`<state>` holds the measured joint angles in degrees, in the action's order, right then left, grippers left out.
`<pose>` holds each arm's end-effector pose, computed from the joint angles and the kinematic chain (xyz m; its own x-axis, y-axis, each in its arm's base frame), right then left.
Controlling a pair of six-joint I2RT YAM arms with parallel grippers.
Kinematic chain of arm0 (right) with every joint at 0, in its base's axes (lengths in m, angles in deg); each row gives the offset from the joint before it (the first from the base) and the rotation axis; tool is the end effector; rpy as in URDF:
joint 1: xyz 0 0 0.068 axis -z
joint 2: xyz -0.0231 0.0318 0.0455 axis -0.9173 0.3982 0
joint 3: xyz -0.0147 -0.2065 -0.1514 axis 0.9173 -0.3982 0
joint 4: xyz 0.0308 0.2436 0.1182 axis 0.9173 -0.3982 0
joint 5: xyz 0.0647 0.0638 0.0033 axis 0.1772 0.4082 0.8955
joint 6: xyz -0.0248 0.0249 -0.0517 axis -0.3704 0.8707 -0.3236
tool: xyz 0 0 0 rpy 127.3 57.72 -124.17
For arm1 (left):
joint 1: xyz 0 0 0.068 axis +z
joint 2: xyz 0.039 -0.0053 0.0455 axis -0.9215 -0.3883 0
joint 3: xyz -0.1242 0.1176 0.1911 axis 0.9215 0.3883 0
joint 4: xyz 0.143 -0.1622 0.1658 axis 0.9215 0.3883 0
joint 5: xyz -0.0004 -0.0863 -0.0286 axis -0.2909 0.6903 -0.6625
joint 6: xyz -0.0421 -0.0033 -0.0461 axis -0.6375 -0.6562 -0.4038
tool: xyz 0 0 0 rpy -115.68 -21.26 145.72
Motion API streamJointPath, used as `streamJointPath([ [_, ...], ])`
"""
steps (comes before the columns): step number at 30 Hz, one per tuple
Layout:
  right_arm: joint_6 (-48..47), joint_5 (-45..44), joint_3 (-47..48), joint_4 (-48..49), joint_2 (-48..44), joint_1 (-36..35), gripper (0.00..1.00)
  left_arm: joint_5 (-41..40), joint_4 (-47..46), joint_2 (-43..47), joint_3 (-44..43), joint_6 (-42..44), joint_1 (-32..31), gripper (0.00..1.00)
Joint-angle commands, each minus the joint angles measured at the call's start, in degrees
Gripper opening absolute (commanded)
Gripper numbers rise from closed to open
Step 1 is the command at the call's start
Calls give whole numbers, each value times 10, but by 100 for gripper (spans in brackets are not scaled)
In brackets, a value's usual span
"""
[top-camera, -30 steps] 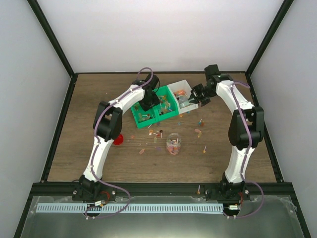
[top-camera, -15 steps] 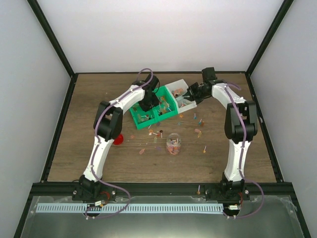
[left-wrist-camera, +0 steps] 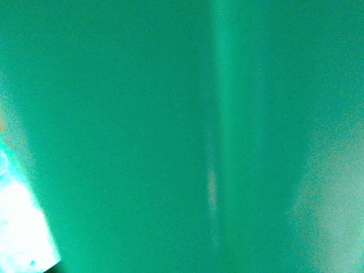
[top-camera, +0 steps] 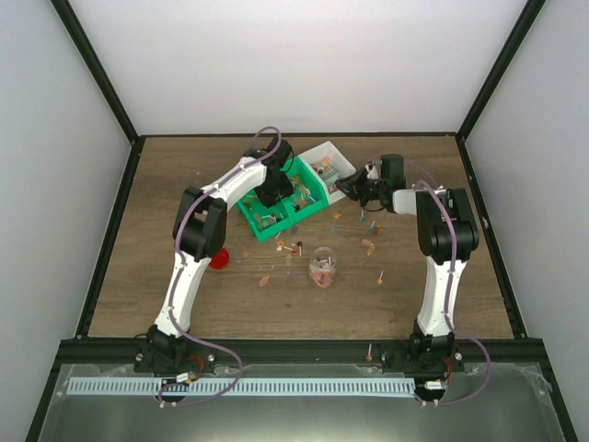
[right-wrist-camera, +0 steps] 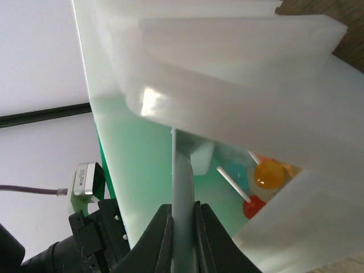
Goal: Pack the candies
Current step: Scoop the fake candies from the storage box.
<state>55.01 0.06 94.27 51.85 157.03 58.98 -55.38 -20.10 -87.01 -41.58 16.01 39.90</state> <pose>0.4319 0.0902 0.1077 -0.8413 0.5405 0.0081 0.2442 0.3668 0.8977 0.4425 -0.2297 0.1334 -0.8810 -0.4527 -0.1376 -0.4128 0.8775 -0.2442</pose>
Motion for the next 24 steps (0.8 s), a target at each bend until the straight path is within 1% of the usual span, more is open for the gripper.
streamJointPath([
  [1, 33, 104, -34, 124, 27, -15, 1, 30, -3, -30, -1, 3, -5, 46],
  [4, 44, 124, -38, 174, 23, -12, 1, 23, -2, -26, -2, 5, -4, 46],
  [12, 62, 166, -65, 260, 15, 1, 1, 19, 1, -21, 0, 4, -3, 46],
  [18, 40, 178, -81, 243, 0, 8, 1, 18, 0, -19, 1, -3, -1, 46],
  [24, 34, 191, -110, 256, -22, 18, 1, 17, -1, -16, 4, -10, -1, 46],
])
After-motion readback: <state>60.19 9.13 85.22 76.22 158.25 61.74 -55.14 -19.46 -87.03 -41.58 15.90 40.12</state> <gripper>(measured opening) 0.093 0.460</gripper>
